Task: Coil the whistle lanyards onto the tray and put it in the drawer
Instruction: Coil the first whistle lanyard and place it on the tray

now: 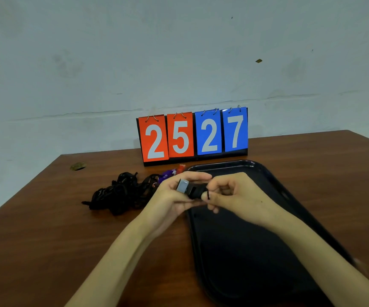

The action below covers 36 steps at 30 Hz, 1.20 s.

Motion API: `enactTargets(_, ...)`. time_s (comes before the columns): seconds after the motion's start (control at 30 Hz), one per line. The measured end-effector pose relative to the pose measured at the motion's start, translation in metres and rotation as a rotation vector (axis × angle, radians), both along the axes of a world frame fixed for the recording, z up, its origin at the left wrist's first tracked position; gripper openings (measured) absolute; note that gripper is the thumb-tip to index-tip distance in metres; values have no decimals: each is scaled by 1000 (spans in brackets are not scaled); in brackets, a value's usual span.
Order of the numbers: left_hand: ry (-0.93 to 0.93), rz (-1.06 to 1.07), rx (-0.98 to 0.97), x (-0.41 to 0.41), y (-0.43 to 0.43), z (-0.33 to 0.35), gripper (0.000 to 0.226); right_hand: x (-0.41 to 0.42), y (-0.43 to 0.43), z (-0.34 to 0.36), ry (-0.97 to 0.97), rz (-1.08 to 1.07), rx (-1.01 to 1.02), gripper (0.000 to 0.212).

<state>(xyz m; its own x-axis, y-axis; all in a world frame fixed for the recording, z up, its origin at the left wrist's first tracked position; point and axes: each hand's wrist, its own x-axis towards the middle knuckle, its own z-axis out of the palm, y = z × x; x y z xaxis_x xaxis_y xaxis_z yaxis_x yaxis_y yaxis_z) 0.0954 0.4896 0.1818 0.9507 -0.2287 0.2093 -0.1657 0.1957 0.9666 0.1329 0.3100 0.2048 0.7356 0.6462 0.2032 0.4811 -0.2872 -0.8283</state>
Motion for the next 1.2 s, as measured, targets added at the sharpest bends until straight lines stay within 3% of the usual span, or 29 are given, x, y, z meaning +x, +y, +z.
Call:
enactTargets(0.17,7,59,-44,6,-6,-6,25,3,-7,6,227,74,116,13)
enactTargets(0.3,30,-2,-69,7,-10,-9,37,3,-7,4,509,168,167,13)
enactTargets(0.4,57,-29,-24,2,-12,-7,30,4,-8,4,635,209,180,18)
enactTargets(0.5,90,62,55,0,-10,-4,14,6,-11,6,652,184,191,20)
enactTargets(0.77,-89,311,308,3,-14,-5,15,13,-12,4,654,43,372,20)
enactTargets(0.93,-58,393,416,4,-15,-6,20,19,-8,-2,156,-297,146,10)
enactTargets(1.2,7,334,515,3,-15,-1,36,26,-6,-21,-375,-579,-216,6)
